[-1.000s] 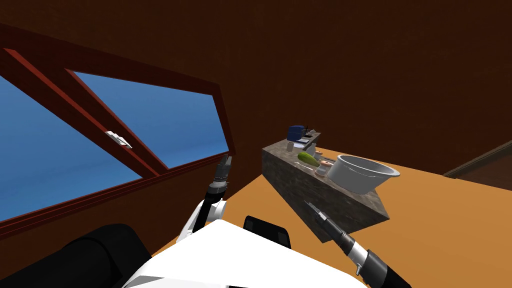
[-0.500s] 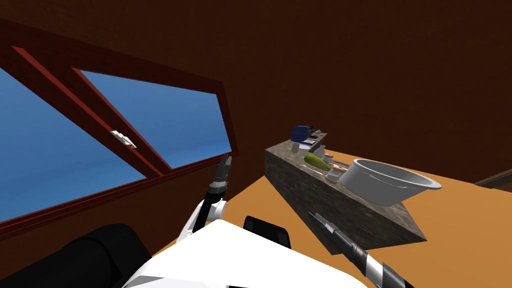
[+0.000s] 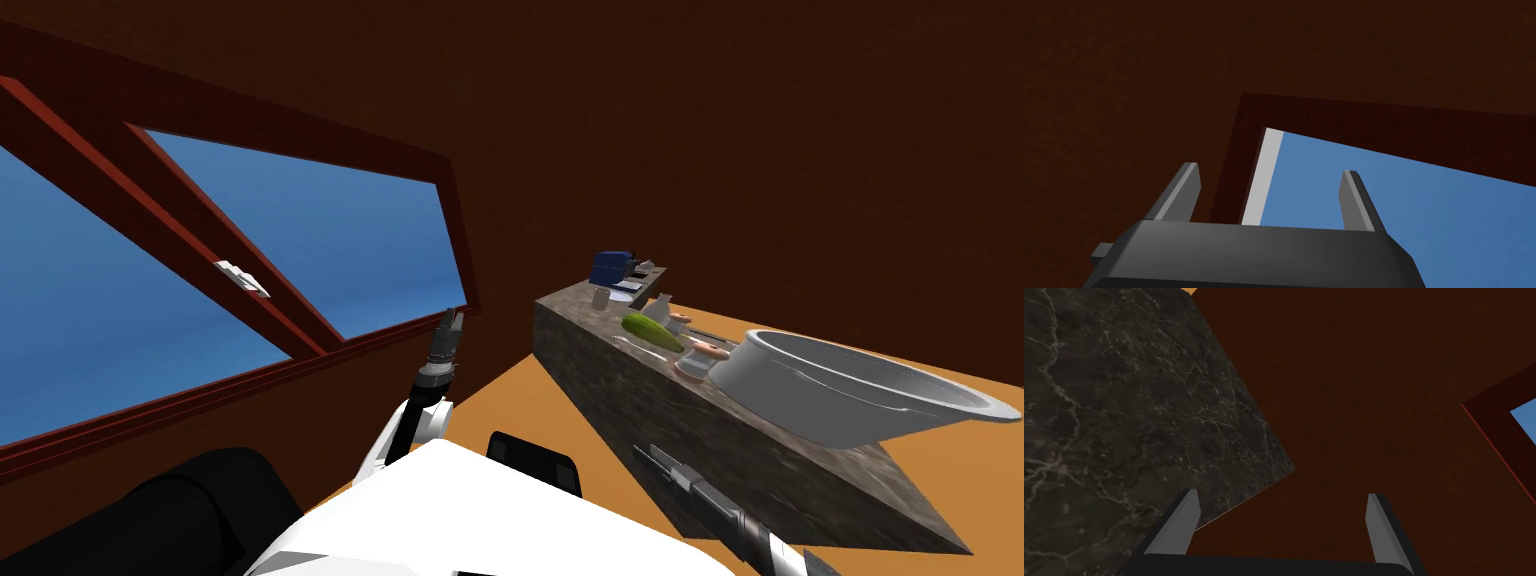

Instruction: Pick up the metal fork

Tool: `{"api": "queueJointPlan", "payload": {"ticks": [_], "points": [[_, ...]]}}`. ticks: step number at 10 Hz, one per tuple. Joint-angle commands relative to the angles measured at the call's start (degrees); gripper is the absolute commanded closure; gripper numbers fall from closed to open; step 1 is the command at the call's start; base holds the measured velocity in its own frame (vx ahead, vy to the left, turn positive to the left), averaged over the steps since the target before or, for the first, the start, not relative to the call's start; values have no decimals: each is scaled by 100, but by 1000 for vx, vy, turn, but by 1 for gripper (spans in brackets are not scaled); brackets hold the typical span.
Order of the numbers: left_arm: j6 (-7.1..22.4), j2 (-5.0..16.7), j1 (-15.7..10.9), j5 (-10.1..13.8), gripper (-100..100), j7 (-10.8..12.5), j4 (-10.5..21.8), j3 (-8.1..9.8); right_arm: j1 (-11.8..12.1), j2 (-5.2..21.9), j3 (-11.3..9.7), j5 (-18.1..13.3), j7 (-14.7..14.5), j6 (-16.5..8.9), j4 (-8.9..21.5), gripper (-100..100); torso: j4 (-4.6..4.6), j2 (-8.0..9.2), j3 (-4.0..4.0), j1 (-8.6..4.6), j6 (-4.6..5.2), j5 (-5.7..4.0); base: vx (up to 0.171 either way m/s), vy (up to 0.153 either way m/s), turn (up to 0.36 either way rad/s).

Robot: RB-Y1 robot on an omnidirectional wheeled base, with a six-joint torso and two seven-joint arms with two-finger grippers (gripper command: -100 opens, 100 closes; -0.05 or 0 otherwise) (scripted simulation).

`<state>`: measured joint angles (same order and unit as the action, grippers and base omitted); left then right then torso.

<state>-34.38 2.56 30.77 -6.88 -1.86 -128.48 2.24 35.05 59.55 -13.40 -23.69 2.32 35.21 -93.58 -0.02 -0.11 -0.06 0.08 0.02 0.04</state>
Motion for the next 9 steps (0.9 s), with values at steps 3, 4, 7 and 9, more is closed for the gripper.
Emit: {"api": "queueJointPlan", "payload": {"ticks": [3, 4, 7, 9], "points": [[0, 0, 0, 0, 0, 0, 0, 0, -22, 611, -186, -121, -88, 0, 350, -100, -1, -7, -4, 1, -1, 0, 74, 45, 74], [0, 0, 0, 0, 0, 0, 0, 0, -22, 731, -186, -121, -88, 0, 350, -100, -3, -18, -9, 5, -2, 0, 91, 42, 39], [0, 0, 1, 0, 0, 0, 0, 0, -100, 1248, -363, -211, -191, 3, 729, -100, -4, -21, -12, 6, -1, 1, 106, 50, 66], [0, 0, 1, 0, 0, 0, 0, 0, -149, 1595, -449, -247, -248, -6, 911, -100, -5, -22, -13, -1, -1, 0, 106, 29, 67]]}}
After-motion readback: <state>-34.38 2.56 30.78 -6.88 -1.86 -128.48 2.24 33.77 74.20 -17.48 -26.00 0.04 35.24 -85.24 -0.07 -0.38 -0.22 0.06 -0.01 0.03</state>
